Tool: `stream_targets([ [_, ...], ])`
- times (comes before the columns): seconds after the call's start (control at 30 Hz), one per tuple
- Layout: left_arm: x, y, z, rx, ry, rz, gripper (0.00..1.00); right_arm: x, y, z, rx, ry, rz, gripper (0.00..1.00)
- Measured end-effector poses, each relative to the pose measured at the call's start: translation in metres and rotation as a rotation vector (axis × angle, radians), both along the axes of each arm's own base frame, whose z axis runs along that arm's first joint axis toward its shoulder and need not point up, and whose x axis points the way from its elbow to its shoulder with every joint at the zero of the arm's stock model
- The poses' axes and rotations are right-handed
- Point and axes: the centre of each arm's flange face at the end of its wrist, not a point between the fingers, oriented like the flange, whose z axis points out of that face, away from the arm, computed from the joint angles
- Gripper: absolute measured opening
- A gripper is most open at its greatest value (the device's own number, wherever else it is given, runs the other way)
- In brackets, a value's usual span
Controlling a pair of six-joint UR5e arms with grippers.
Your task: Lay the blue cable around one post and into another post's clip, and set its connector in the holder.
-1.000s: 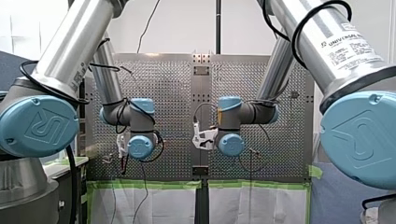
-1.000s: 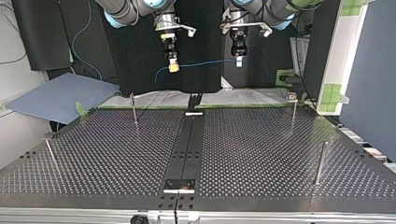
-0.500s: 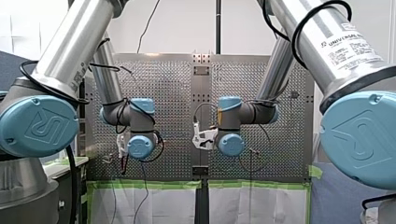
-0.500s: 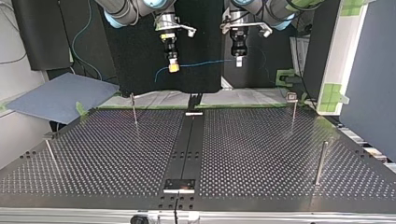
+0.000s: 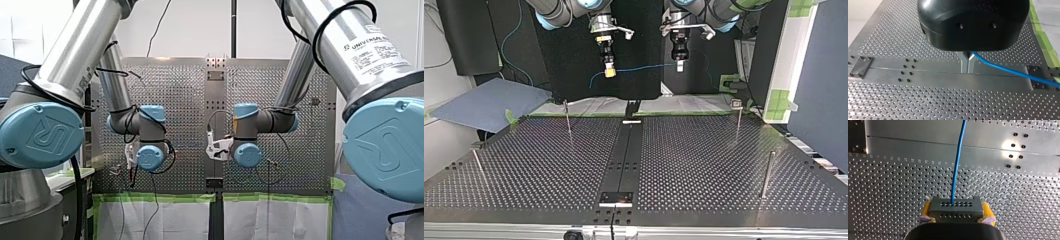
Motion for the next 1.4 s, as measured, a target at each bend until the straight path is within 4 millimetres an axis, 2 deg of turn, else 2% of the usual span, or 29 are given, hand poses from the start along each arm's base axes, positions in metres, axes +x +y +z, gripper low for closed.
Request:
stream_targets([
  [0.23,0.0,0.0,0.0,0.0,0.0,0.0,0.0,0.0,0.0,0.0,0.0,0.0,0.0,0.0],
  [0.3,0.0,0.0,0.0,0.0,0.0,0.0,0.04,0.0,0.0,0.0,0.0,0.0,0.0,0.0],
  [0.37,0.0,0.0,0.0,0.0,0.0,0.0,0.14,0.0,0.0,0.0,0.0,0.0,0.0,0.0],
  [0.47,0.0,0.0,0.0,0.0,0.0,0.0,0.19,0.0,0.0,0.0,0.0,0.0,0.0,0.0],
  [0.73,0.0,0.0,0.0,0.0,0.0,0.0,0.24,0.0,0.0,0.0,0.0,0.0,0.0,0.0],
  [0.77,0.0,0.0,0.0,0.0,0.0,0.0,0.27,0.0,0.0,0.0,0.0,0.0,0.0,0.0],
  [0.8,0.0,0.0,0.0,0.0,0.0,0.0,0.27,0.0,0.0,0.0,0.0,0.0,0.0,0.0],
  [0.87,0.0,0.0,0.0,0.0,0.0,0.0,0.16,0.0,0.0,0.0,0.0,0.0,0.0,0.0],
  [0.9,0.0,0.0,0.0,0.0,0.0,0.0,0.16,0.0,0.0,0.0,0.0,0.0,0.0,0.0],
  [0.97,0.0,0.0,0.0,0.0,0.0,0.0,0.01,0.0,0.0,0.0,0.0,0.0,0.0,0.0],
  [1.4,0.0,0.0,0.0,0.0,0.0,0.0,0.01,0.0,0.0,0.0,0.0,0.0,0.0,0.0],
])
